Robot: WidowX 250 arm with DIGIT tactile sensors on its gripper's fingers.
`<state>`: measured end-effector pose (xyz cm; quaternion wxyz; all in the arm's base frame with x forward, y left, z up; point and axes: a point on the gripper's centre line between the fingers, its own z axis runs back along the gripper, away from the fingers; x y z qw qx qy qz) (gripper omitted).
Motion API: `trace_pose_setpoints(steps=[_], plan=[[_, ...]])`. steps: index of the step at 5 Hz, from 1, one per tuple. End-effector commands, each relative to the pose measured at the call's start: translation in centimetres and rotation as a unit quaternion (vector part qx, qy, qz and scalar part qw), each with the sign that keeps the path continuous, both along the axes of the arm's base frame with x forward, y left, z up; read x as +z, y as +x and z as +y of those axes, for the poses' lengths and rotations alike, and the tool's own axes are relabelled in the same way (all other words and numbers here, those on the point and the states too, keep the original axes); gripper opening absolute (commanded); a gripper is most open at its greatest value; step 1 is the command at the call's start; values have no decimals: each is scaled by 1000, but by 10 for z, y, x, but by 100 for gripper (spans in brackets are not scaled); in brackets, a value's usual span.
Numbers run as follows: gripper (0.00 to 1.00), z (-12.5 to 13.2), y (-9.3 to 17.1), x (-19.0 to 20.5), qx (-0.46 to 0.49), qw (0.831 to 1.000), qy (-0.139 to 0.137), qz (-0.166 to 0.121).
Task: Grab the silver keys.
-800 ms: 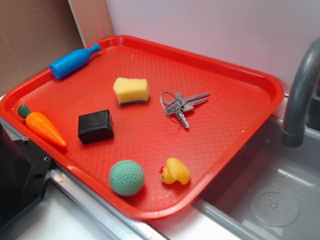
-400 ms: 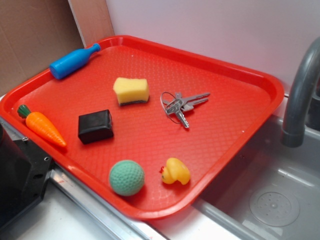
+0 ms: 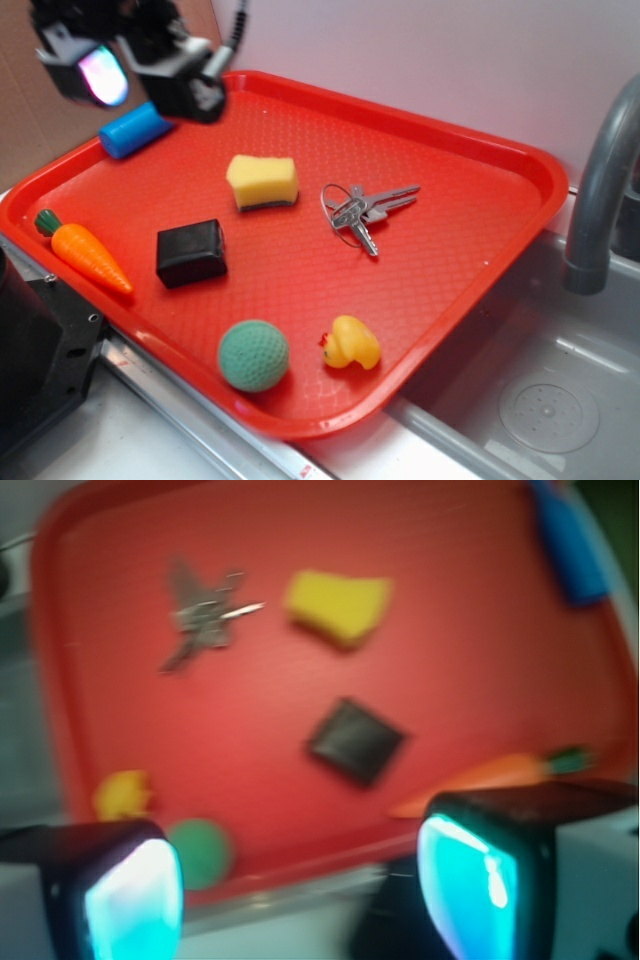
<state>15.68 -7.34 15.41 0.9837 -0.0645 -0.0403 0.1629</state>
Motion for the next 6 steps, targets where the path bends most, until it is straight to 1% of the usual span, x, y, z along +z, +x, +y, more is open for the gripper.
trace_pose_setpoints(steps=[1, 2, 3, 4, 5, 6], plan=[[100, -2, 5, 6, 11, 1000, -8, -12], [100, -2, 5, 6, 11, 1000, -8, -12], [100, -14, 31, -26, -8, 998, -34, -49], [100, -21, 43, -45, 24, 996, -39, -78], [100, -27, 67, -60, 50, 995, -46, -73], [100, -31, 84, -79, 52, 997, -39, -44]])
